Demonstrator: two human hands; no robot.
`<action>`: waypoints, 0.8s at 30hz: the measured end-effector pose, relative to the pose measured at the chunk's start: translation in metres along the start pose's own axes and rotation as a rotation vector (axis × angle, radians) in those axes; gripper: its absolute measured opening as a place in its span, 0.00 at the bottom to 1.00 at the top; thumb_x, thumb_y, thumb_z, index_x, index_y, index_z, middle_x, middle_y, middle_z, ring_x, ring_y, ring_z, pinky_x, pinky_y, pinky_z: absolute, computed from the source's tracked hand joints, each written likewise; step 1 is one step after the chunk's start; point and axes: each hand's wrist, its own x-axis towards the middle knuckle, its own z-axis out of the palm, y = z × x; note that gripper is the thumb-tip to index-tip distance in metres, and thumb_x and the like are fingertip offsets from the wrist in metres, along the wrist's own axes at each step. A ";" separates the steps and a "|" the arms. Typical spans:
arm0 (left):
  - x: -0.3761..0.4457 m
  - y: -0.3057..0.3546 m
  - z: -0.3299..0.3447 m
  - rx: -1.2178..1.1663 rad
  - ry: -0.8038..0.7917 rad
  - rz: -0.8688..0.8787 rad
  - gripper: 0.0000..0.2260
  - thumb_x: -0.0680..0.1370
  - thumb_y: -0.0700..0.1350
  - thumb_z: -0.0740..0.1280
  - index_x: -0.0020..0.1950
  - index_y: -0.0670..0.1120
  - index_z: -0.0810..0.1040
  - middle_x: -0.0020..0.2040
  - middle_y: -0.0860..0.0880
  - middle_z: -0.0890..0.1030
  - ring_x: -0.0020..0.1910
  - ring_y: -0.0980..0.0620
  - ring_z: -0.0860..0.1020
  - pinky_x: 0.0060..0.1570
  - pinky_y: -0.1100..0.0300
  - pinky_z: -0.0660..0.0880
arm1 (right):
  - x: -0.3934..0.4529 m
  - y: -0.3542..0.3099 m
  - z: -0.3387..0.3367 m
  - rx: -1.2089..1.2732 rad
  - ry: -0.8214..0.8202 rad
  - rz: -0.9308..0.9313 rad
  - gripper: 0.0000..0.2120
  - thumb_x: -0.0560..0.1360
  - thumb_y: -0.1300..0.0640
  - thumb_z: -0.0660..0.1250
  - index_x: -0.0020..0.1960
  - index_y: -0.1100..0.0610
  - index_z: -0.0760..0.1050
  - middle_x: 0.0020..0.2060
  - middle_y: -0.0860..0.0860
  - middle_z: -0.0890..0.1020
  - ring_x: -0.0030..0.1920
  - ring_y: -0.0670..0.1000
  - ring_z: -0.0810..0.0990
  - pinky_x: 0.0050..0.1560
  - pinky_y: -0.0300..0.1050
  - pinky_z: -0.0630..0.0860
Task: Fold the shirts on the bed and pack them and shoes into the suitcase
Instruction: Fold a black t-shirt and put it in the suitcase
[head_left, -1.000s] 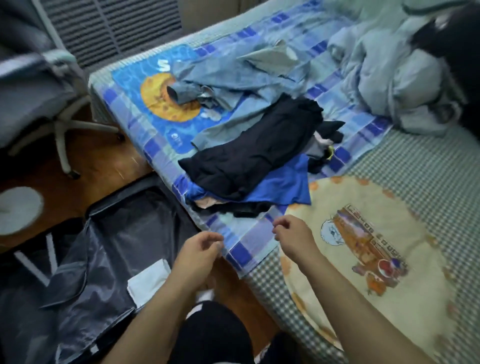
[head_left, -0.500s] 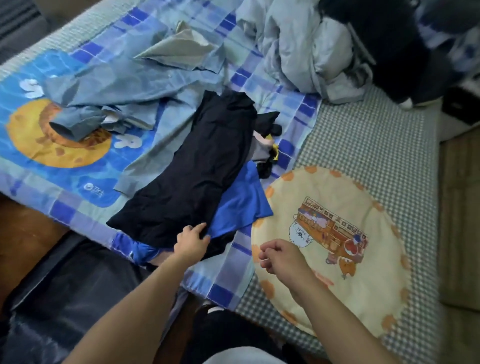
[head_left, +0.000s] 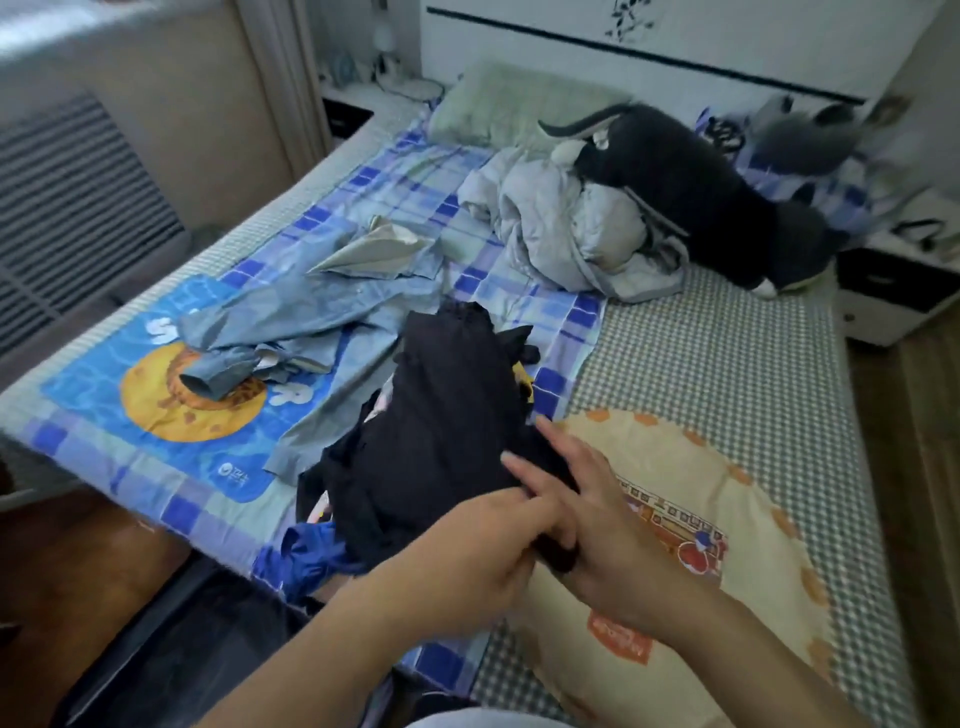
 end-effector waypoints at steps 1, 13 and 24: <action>-0.002 0.016 0.008 -0.047 0.006 0.004 0.16 0.75 0.35 0.61 0.56 0.53 0.73 0.52 0.55 0.79 0.51 0.56 0.77 0.53 0.59 0.75 | -0.009 0.003 -0.008 -0.033 -0.023 -0.096 0.26 0.75 0.49 0.72 0.70 0.37 0.69 0.75 0.42 0.64 0.76 0.45 0.58 0.75 0.40 0.58; 0.009 0.024 0.168 0.341 0.749 -0.567 0.17 0.68 0.35 0.71 0.54 0.49 0.82 0.49 0.52 0.79 0.43 0.45 0.80 0.35 0.52 0.75 | -0.163 0.044 -0.097 0.247 0.277 0.429 0.09 0.79 0.60 0.63 0.41 0.54 0.78 0.32 0.51 0.79 0.30 0.46 0.75 0.30 0.39 0.70; 0.129 0.135 -0.033 0.512 0.927 -0.327 0.14 0.78 0.36 0.59 0.59 0.43 0.79 0.57 0.39 0.77 0.59 0.38 0.75 0.56 0.48 0.70 | -0.138 0.063 -0.260 0.496 0.774 0.494 0.13 0.81 0.63 0.61 0.46 0.50 0.81 0.39 0.50 0.82 0.38 0.49 0.79 0.37 0.43 0.73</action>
